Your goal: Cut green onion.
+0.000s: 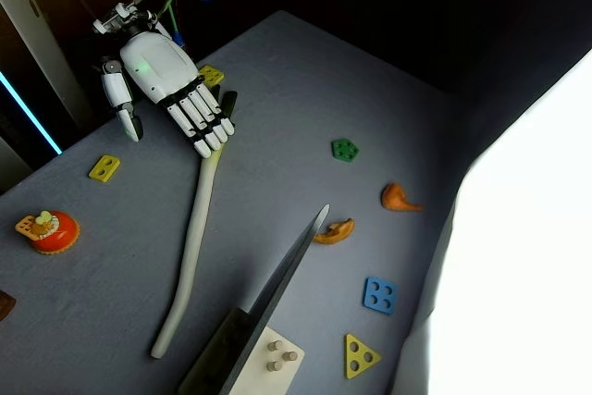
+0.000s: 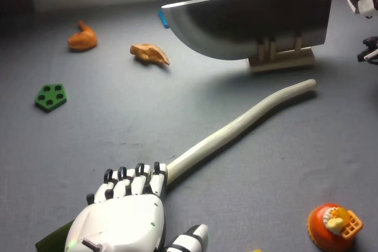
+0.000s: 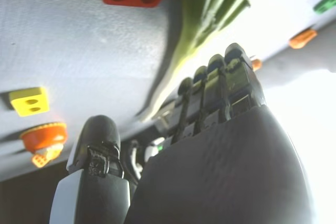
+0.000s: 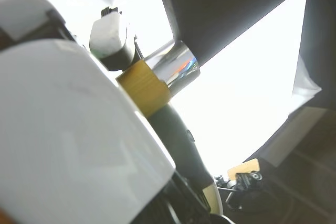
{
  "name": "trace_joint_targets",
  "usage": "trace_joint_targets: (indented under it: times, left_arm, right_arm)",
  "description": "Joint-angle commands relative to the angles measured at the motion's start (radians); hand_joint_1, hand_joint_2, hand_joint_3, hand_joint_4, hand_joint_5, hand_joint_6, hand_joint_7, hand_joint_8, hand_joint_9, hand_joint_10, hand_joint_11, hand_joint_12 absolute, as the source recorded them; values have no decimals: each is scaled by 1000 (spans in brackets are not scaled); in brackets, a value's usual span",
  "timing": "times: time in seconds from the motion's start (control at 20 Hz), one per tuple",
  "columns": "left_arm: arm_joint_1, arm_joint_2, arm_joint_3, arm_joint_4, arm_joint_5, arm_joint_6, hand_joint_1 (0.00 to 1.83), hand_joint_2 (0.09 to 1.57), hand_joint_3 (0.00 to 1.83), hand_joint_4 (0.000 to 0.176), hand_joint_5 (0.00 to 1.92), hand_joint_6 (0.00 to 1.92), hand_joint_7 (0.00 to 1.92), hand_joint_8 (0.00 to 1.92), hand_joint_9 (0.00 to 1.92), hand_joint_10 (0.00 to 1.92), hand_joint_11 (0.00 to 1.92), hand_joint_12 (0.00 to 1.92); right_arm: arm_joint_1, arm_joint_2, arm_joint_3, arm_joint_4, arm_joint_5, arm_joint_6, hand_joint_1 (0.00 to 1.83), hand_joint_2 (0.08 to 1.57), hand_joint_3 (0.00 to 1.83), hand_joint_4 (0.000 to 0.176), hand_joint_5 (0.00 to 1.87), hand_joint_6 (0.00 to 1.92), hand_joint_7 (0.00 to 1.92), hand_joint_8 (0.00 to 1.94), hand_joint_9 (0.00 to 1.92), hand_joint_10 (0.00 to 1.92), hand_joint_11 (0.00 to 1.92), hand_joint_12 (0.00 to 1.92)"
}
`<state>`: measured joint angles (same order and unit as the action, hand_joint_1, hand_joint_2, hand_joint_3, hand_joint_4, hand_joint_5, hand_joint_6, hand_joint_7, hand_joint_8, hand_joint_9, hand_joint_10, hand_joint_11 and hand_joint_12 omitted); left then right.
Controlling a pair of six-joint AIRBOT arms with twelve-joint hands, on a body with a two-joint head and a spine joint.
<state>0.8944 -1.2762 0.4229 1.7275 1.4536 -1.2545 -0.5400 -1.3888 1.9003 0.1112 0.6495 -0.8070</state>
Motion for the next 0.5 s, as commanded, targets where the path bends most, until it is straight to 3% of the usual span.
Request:
trace_joint_targets:
  times: [0.0, 0.15, 0.2, 0.25, 0.3, 0.35, 0.4, 0.45]
  left_arm:
    - [-2, -4, -1, 77, 59, 0, 266, 1318, 0, 0, 0, 0, 0, 0, 0, 0, 0, 0]
    - [-2, -5, 0, 78, 57, 0, 267, 1320, 0, 0, 0, 0, 0, 0, 0, 0, 0, 0]
    - [-2, -5, 0, 80, 57, 0, 268, 1323, 0, 0, 9, 4, 0, 0, 0, 0, 0, 0]
    - [-3, -6, 0, 82, 57, 0, 266, 1324, 1, 0, 1, 0, 0, 0, 0, 0, 0, 0]
    - [-3, -6, 0, 83, 57, 0, 266, 1324, 1, 0, 1, 0, 0, 0, 0, 0, 0, 0]
    - [-3, -6, 0, 86, 57, 0, 325, 1317, 0, 0, 29, 9, 11, 3, 0, 0, 0, 0]
    - [-4, -6, 0, 89, 57, 0, 318, 1312, 0, 0, 18, 4, 4, 0, 0, 0, 0, 0]
    - [-4, -6, 1, 93, 57, 0, 313, 1307, 0, 0, 19, 4, 9, 3, 0, 0, 0, 0]
  right_arm:
    - [4, 6, 7, 44, 143, -30, 1583, 769, 761, 176, 1294, 1921, 1584, 1941, 1636, 1921, 1691, 1921]
    - [-1, -12, 23, 80, 172, -49, 1558, 824, 671, 176, 1324, 1921, 1572, 1941, 1631, 1921, 1695, 1921]
    - [-3, -22, 36, 91, 180, -54, 1222, 761, 887, 0, 951, 1513, 1548, 1941, 1619, 1921, 1678, 1921]
    - [-4, -29, 48, 94, 179, -53, 1485, 762, 833, 0, 1105, 1702, 1550, 1941, 1624, 1921, 1664, 1921]
    - [-5, -32, 52, 95, 180, -53, 1485, 762, 833, 0, 1105, 1702, 1550, 1941, 1624, 1921, 1664, 1921]
    - [-10, -35, 56, 95, 187, -53, 1212, 713, 1021, 0, 937, 1586, 1594, 1941, 1646, 1921, 1677, 1921]
    - [-14, -36, 56, 95, 200, -53, 1507, 770, 855, 0, 1107, 1848, 1605, 1941, 1649, 1921, 1688, 1921]
    - [-19, -37, 56, 95, 215, -53, 1593, 787, 748, 114, 1208, 1794, 1614, 1941, 1659, 1921, 1709, 1921]
